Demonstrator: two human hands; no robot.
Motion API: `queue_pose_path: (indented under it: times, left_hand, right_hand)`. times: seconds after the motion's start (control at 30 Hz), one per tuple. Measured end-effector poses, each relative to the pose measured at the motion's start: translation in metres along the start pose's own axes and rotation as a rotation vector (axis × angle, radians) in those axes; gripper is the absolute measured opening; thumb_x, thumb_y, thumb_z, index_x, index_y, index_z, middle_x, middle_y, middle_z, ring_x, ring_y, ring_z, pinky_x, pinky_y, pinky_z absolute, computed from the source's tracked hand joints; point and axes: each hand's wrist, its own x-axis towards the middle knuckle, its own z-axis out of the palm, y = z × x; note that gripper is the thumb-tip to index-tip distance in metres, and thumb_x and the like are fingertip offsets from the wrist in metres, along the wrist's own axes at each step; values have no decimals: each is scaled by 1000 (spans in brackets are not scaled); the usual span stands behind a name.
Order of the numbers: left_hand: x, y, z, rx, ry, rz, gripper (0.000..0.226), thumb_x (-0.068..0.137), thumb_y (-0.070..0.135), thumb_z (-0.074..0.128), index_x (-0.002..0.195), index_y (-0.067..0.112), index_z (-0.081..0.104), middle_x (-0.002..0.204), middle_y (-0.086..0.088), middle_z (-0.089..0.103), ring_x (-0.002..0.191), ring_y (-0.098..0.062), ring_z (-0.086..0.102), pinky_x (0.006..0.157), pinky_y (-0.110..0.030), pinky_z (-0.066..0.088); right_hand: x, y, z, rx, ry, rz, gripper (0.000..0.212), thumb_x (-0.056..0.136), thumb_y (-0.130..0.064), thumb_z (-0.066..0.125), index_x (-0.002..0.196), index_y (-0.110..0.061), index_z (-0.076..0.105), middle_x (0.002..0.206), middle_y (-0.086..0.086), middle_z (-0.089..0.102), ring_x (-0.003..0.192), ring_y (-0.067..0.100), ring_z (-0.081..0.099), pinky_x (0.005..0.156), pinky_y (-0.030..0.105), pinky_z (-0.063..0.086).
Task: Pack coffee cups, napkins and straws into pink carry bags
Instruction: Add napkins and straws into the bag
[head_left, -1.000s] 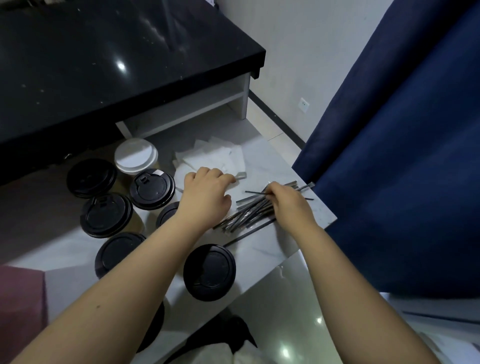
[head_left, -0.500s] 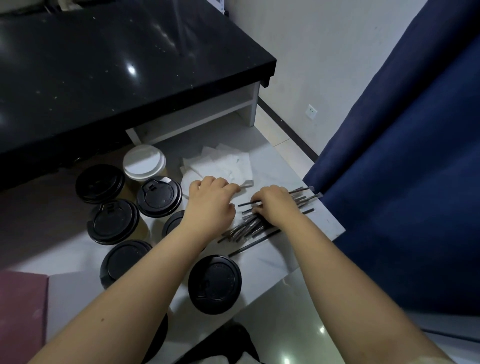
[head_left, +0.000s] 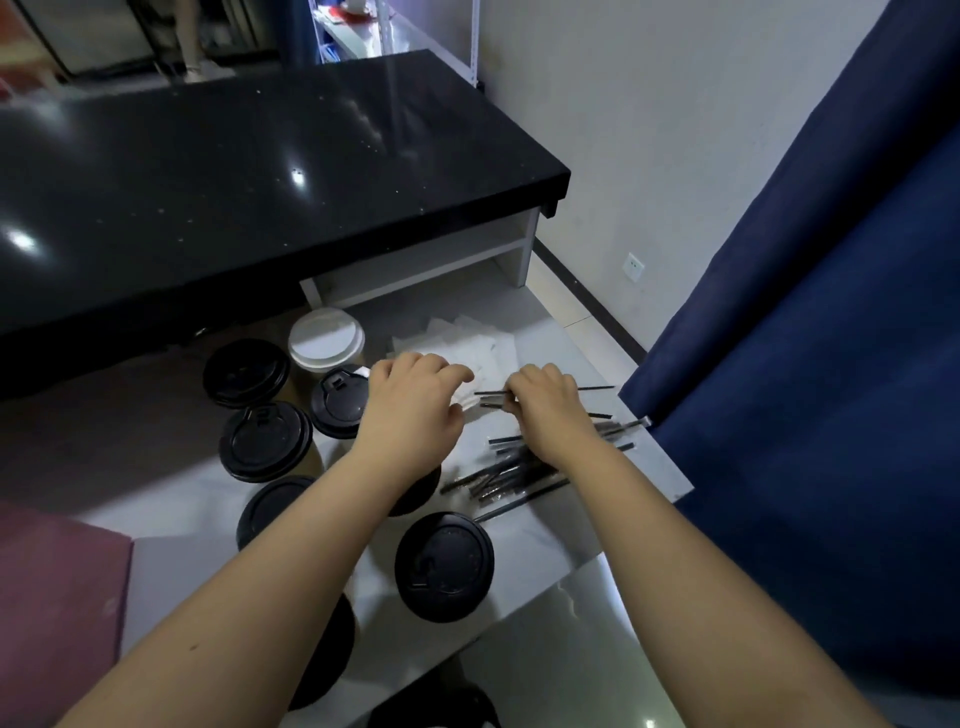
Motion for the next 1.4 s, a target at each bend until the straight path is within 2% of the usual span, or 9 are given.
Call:
queue_pose_path:
  times: [0.2, 0.27, 0.33, 0.5, 0.87, 1.03, 1.13, 1.27, 1.4]
  left_hand:
    - [-18, -17, -37, 11, 77, -76, 38, 88, 27, 56, 126, 31, 58, 122, 6, 59, 121, -22, 43, 102, -41, 24]
    - [-29, -28, -54, 31, 130, -97, 36, 86, 26, 57, 121, 31, 60, 118, 6, 60, 117, -23, 46, 98, -41, 27]
    - [-42, -43, -74, 52, 195, -126, 34, 84, 26, 59, 118, 29, 63, 114, 3, 62, 113, -25, 48, 95, -40, 28]
    - [-86, -88, -121, 100, 292, -211, 35, 86, 30, 58, 121, 29, 61, 118, 4, 61, 115, -23, 50, 96, -41, 28]
    - [-235, -242, -206, 75, 416, -393, 39, 86, 27, 61, 125, 28, 60, 121, 3, 61, 115, -24, 50, 96, -41, 34]
    - [-316, -336, -222, -78, 427, -441, 26, 82, 25, 67, 108, 26, 67, 102, 6, 63, 95, -18, 60, 81, -36, 50]
    - [-342, -378, -221, -168, 304, -368, 17, 80, 29, 71, 92, 38, 63, 93, 16, 60, 86, -6, 60, 77, -31, 52]
    - [-349, -406, -212, -214, 121, -269, 49, 75, 37, 75, 121, 40, 58, 127, 15, 54, 121, -11, 49, 97, -37, 47]
    - [-353, -421, -207, -265, 15, -261, 96, 69, 49, 73, 151, 35, 26, 159, 13, 22, 149, -10, 5, 115, -48, 27]
  right_hand:
    - [-4, -33, -47, 159, -17, -34, 22, 94, -8, 38, 95, -27, 29, 92, -7, 50, 65, 22, 47, 52, 35, 37]
    - [0, -52, -61, 217, -9, -65, 4, 102, -23, 37, 101, -27, 35, 91, -3, 54, 70, 23, 51, 53, 36, 36]
    - [5, -77, -77, 275, 11, -132, 9, 102, -33, 41, 105, -25, 42, 89, -3, 55, 75, 23, 51, 56, 36, 35]
    - [17, -160, -106, 288, 112, -291, 19, 99, -31, 48, 84, -22, 42, 77, -6, 46, 73, 21, 44, 57, 37, 28]
    - [-9, -392, -111, 219, 157, -535, 17, 101, -32, 46, 100, -16, 52, 74, -10, 44, 73, 19, 46, 64, 37, 38]
    - [-27, -508, -97, 595, 186, -703, 10, 99, -27, 50, 92, -20, 54, 69, -9, 52, 62, 12, 49, 59, 34, 45]
    - [-35, -558, -76, 896, 95, -769, 12, 99, -20, 50, 92, -26, 57, 75, -14, 58, 66, 6, 55, 65, 25, 50]
    - [-33, -584, -32, 868, -98, -661, 13, 97, -19, 52, 92, -28, 60, 77, -15, 63, 75, 8, 61, 75, 25, 52]
    - [-20, -572, -2, 376, -207, -464, 12, 99, -27, 49, 98, -35, 58, 96, -12, 66, 90, 13, 62, 83, 39, 51]
